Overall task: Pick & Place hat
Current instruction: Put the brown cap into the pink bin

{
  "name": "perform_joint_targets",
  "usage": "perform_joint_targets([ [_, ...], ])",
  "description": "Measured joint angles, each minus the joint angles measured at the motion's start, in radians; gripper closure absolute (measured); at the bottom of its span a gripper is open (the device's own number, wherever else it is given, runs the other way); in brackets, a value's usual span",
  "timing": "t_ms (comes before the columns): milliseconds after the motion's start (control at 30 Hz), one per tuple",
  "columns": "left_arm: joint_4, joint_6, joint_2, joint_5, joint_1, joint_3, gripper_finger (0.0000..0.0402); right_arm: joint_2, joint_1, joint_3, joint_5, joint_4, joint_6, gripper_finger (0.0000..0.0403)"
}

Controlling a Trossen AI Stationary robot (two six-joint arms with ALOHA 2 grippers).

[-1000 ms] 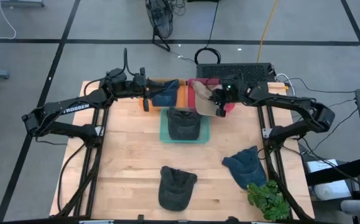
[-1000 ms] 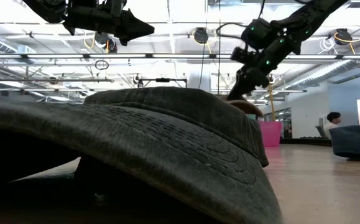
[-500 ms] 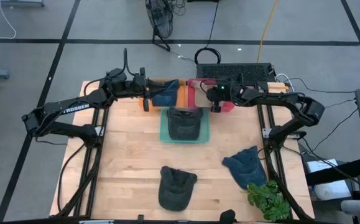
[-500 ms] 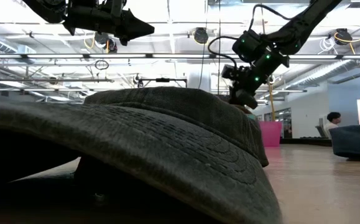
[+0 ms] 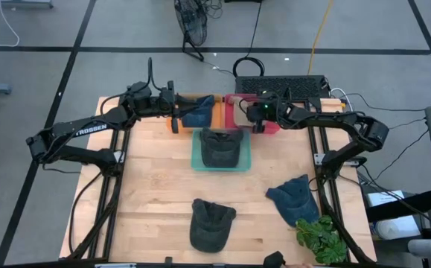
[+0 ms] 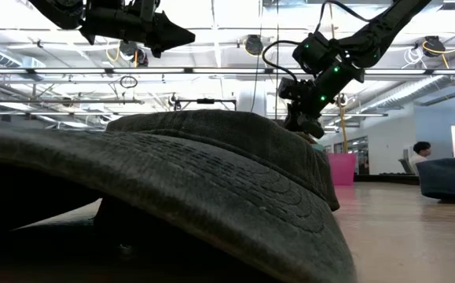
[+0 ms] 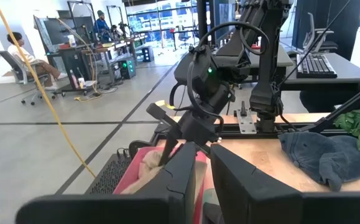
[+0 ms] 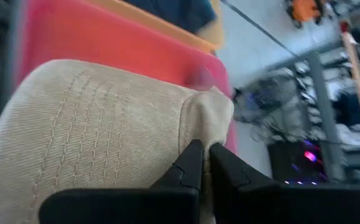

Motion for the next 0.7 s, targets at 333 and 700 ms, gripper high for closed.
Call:
perform_joint_targets([
  [333,-0.001,-0.002,0.000,0.000,0.001,0.000,0.0339,0.000,0.019,0.000,0.100,0.058,-0.047,0.0403],
  [700,-0.002,-0.004,0.000,0.000,-0.005,0.000,0.0339,0.004,-0.042,-0.060,-0.077,0.074,0.056,0.0354],
])
